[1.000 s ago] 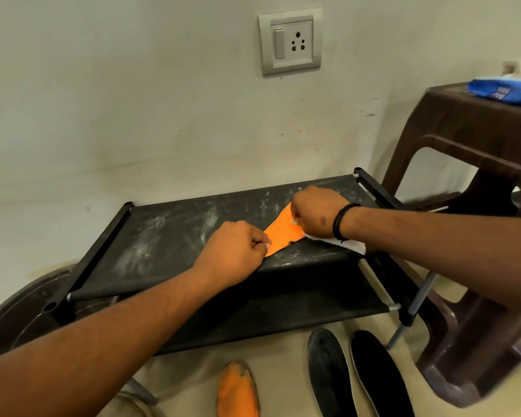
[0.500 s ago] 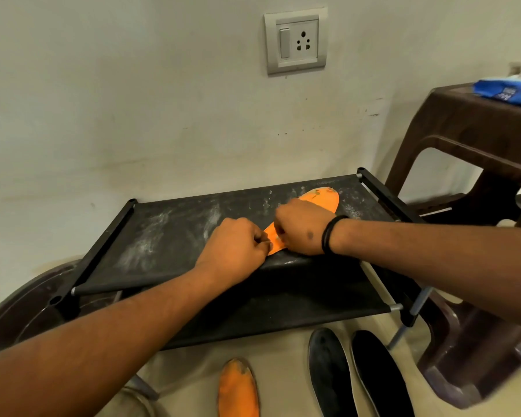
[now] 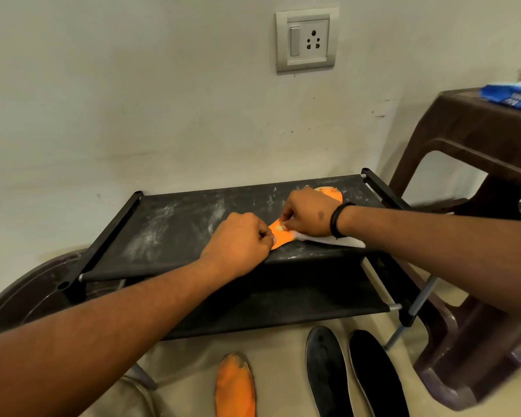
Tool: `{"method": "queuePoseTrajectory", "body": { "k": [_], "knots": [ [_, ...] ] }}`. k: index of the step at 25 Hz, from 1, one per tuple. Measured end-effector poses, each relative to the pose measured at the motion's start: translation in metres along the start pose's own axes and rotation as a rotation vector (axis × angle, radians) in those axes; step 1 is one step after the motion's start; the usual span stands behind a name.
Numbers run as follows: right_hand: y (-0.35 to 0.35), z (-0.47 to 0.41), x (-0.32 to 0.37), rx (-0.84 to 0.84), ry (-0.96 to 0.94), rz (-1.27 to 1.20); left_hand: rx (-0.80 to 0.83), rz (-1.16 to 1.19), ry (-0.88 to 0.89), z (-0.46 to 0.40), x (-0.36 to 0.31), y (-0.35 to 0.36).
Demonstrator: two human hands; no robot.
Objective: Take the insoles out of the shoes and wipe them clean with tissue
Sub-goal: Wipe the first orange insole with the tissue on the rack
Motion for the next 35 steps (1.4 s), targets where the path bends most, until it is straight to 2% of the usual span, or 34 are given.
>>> {"method": "queuePoseTrajectory", "body": {
  "k": [2,3,6,8,11,13,16,18,20,22,23,25,27,28,30,31,32,35],
  "knots": [
    [0.003,-0.002,0.0,-0.005,0.02,0.256,0.001,0.003,-0.004,0.0,0.001,0.0],
    [0.007,-0.003,0.006,-0.007,-0.003,0.256,0.001,0.0,-0.006,-0.001,0.002,0.0],
    [0.008,0.0,0.019,0.017,-0.071,-0.059,-0.004,-0.021,-0.003,0.001,0.002,0.0],
    [0.003,0.004,0.003,0.022,-0.024,-0.156,-0.007,-0.007,0.0,0.001,0.001,0.0],
    [-0.006,0.009,-0.028,-0.029,0.116,0.002,0.003,0.018,-0.008,-0.001,0.004,0.002],
    [0.001,0.008,-0.014,-0.028,0.07,0.07,0.005,0.02,-0.005,-0.001,0.005,0.002],
    [0.01,0.01,0.015,0.04,-0.06,-0.128,-0.006,0.007,0.01,-0.001,0.004,0.002],
    [0.002,0.01,-0.001,0.04,-0.016,-0.169,-0.005,0.015,0.004,-0.002,0.003,0.002],
    [-0.008,0.013,-0.023,0.008,0.078,-0.031,-0.001,0.02,-0.006,-0.003,0.004,0.003],
    [-0.004,0.011,-0.018,0.006,0.083,0.137,0.004,0.018,-0.006,-0.003,0.005,0.003],
    [0.002,0.009,-0.005,0.023,0.029,0.136,0.004,0.019,-0.003,-0.002,0.005,0.003],
    [0.01,0.01,0.016,0.064,-0.054,-0.053,-0.001,0.01,0.004,-0.001,0.004,0.003],
    [0.004,0.011,0.006,0.063,-0.016,-0.151,-0.003,0.017,0.005,-0.001,0.003,0.002],
    [-0.003,0.011,-0.008,0.038,0.042,-0.113,-0.002,0.026,0.004,-0.001,0.002,0.001],
    [-0.011,0.013,-0.03,0.011,0.158,0.128,-0.001,0.026,0.002,0.0,0.002,0.001],
    [-0.008,0.012,-0.028,0.004,0.162,0.201,-0.001,0.025,0.001,0.0,0.002,0.001],
    [-0.003,0.01,-0.018,0.004,0.121,0.181,-0.002,0.026,0.002,0.0,0.003,0.002],
    [0.009,0.008,0.007,0.061,-0.007,-0.113,-0.006,0.017,0.003,-0.001,0.004,0.002]
  ]
}}
Point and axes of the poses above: each hand's wrist, its own z-axis away from the middle knuckle, its own y-axis out of the palm, x = y × z, the point moved 7 cm from there along -z, towards the middle knuckle, and after that the axes turned 15 degrees about -y, right-handed, at the moved point
